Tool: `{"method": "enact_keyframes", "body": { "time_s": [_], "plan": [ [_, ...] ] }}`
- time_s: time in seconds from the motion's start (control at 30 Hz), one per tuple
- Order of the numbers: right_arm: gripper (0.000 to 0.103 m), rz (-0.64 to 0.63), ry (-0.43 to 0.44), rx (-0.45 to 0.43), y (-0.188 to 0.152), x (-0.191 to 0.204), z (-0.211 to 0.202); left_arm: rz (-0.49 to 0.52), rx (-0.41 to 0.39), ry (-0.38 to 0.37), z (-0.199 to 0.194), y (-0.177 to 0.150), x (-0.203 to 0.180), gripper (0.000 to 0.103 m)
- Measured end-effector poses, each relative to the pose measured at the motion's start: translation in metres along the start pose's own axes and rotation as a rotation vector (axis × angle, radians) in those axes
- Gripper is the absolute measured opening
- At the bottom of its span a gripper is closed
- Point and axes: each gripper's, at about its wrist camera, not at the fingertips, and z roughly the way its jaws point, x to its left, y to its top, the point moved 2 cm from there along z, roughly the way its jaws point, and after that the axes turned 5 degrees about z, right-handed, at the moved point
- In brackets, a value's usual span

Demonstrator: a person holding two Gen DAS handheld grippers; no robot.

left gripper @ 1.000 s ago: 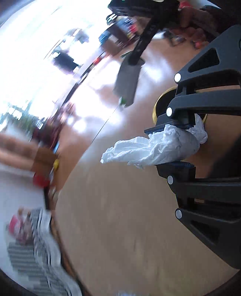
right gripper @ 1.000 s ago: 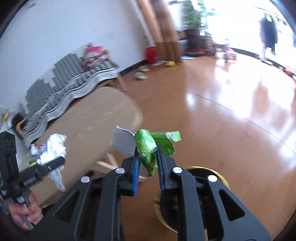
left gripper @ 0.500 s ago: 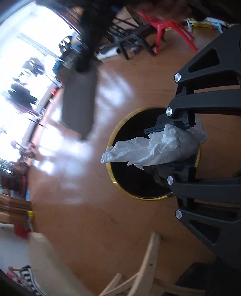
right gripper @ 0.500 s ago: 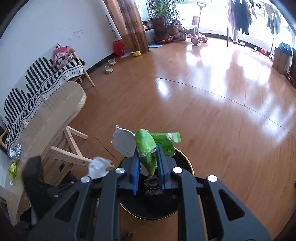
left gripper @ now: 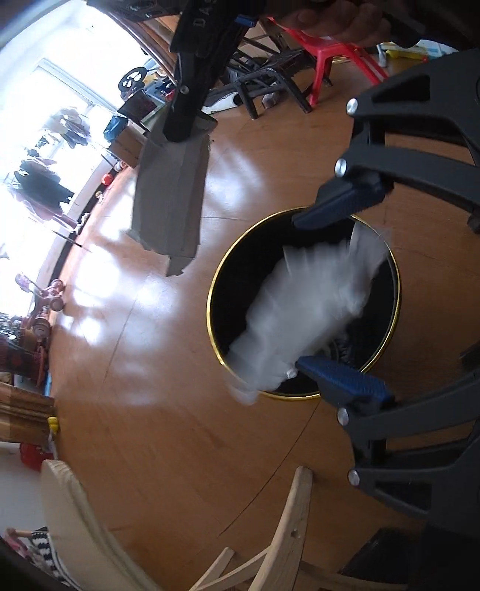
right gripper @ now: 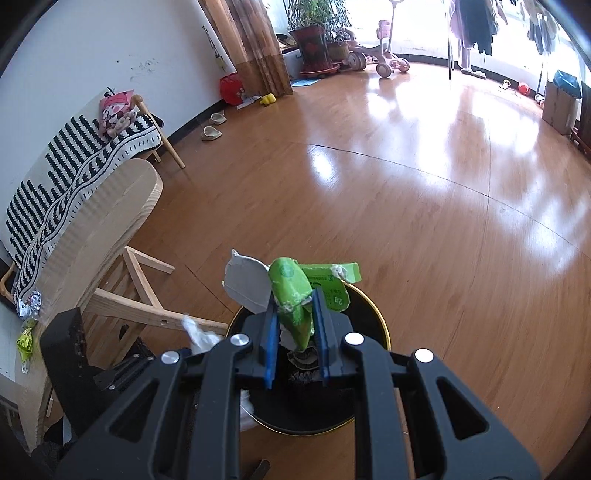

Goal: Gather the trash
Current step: 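Carry tissue and green wrapper to the bin and open the left tool, then open the right tool over the bin to drop the green wrapper, then grasp the yellow-green snack bag with right tool while left tool grasps white strip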

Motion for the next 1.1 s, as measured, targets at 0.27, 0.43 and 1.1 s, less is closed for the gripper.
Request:
{"method": "enact_keyframes", "body": {
  "time_s": [0.27,0.43,1.1],
  "plan": [
    [0.018,0.003,0.004,0.015,0.000,-0.002,0.001,-0.013,0.006,0.012,0.001,0.000,0.001,0.077],
    [0.018,-0.003,0.010,0.020,0.001,0.001,0.003,-0.030,0.007,0.019,-0.002,0.000,0.006,0.080],
    [0.071,-0.085,0.109,0.002,0.013,0.066,-0.005,-0.172,-0.164,0.155,-0.132,0.001,0.066,0.089]
  ]
}}
